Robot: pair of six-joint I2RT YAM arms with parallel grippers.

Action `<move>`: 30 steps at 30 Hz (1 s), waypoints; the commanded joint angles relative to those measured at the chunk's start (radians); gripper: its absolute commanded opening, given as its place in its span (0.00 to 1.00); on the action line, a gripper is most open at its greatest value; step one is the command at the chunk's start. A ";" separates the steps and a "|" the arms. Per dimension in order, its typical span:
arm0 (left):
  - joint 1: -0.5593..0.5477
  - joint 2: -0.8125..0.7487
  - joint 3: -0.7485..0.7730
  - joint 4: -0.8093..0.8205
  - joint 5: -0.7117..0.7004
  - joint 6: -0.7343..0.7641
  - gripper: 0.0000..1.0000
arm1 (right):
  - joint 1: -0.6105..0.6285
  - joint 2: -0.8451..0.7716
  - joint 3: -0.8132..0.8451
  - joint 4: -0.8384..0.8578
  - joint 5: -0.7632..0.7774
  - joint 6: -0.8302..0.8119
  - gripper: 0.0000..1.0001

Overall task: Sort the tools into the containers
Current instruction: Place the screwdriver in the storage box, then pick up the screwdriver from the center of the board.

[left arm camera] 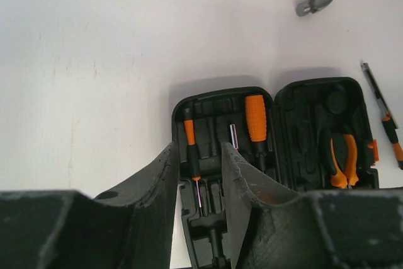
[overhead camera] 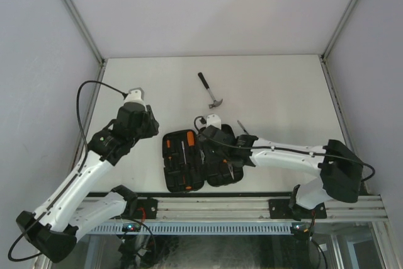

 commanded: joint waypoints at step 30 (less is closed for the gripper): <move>0.005 -0.106 -0.058 -0.026 0.069 0.020 0.39 | -0.032 0.147 -0.002 0.072 -0.092 0.107 0.32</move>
